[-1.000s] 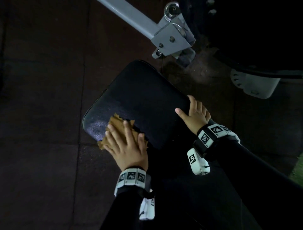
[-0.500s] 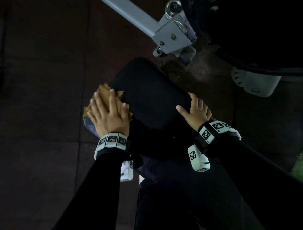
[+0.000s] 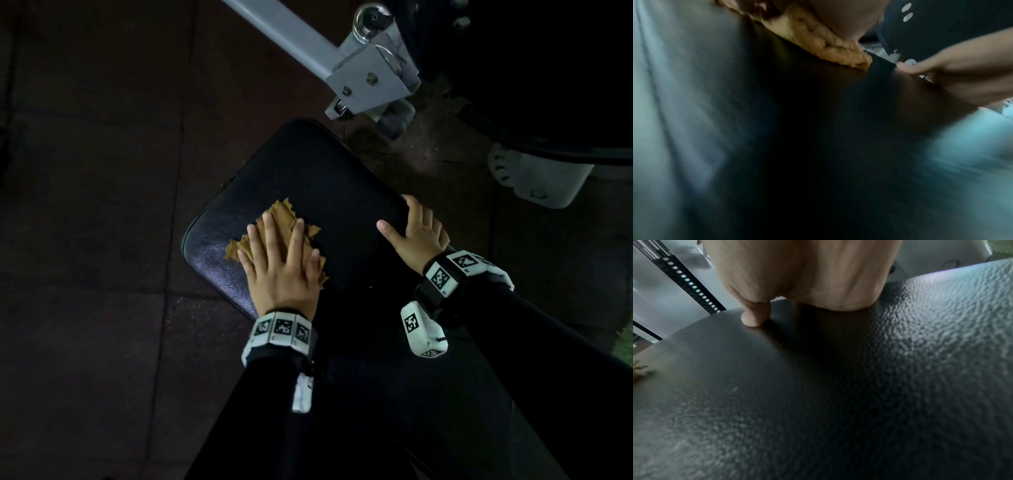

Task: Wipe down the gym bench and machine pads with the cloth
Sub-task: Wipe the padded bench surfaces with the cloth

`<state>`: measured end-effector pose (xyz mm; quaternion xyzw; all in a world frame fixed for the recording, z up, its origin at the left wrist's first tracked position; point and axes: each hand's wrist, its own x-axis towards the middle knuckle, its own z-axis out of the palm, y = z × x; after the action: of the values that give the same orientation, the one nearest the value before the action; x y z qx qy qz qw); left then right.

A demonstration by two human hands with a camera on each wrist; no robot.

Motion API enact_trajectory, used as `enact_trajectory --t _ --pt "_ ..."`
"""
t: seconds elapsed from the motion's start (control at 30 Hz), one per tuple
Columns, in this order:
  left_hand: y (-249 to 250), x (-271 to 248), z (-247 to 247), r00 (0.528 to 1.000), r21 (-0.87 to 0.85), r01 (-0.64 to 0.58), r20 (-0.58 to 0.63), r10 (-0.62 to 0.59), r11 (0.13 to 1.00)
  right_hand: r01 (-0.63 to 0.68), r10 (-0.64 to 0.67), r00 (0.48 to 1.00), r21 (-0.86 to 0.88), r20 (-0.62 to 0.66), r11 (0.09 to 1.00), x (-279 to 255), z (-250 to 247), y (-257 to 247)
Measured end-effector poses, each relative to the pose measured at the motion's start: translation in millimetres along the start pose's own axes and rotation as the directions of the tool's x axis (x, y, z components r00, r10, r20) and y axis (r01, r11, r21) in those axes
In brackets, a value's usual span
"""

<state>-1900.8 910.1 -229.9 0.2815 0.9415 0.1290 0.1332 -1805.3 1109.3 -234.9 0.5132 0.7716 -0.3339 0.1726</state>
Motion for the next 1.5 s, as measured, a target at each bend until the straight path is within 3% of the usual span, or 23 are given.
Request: enact_trajectory --t 0.1,0.2,0.33,0.53,0.7,0.87,1.03,1.27,1.4,1.5 --pt "-31 16 -12 0.999 0.006 0.019 -0.048 -0.018 1.0 0.005 -0.005 1.0 0.003 -0.002 1.0 2 0 2" --pt "-62 23 -21 0.979 -0.071 0.163 -0.108 -0.17 0.984 0.01 -0.01 1.0 0.0 -0.01 1.0 3 1 3" --pt "-71 16 -20 0.902 -0.266 0.347 -0.169 -0.398 0.899 0.021 -0.02 1.0 0.009 -0.02 1.0 4 3 5" --pt "-43 -22 4 0.771 -0.571 0.44 -0.156 -0.618 0.693 0.037 -0.037 0.999 0.003 -0.035 0.999 2 1 3" --pt "-15 -74 27 0.777 -0.731 0.331 -0.148 -0.612 0.597 0.054 -0.055 0.998 -0.019 -0.031 0.998 4 2 5" --pt "10 -122 44 0.805 -0.735 0.378 -0.04 -0.592 0.563 0.065 -0.069 0.994 -0.053 -0.083 0.996 2 8 5" --pt "3 -110 37 0.788 -0.674 0.452 -0.005 -0.615 0.584 0.069 -0.073 0.995 -0.06 -0.07 0.996 3 8 5" --pt "-33 -59 23 0.759 -0.731 0.395 -0.082 -0.646 0.556 0.08 -0.085 0.993 -0.054 -0.08 0.995 2 9 5" --pt "-12 -81 26 0.732 -0.721 0.433 -0.068 -0.678 0.54 0.069 -0.073 0.995 -0.059 -0.074 0.996 3 7 4" --pt "7 -112 32 0.735 -0.728 0.488 0.045 -0.676 0.482 0.068 -0.073 0.995 -0.067 -0.074 0.995 3 8 4"
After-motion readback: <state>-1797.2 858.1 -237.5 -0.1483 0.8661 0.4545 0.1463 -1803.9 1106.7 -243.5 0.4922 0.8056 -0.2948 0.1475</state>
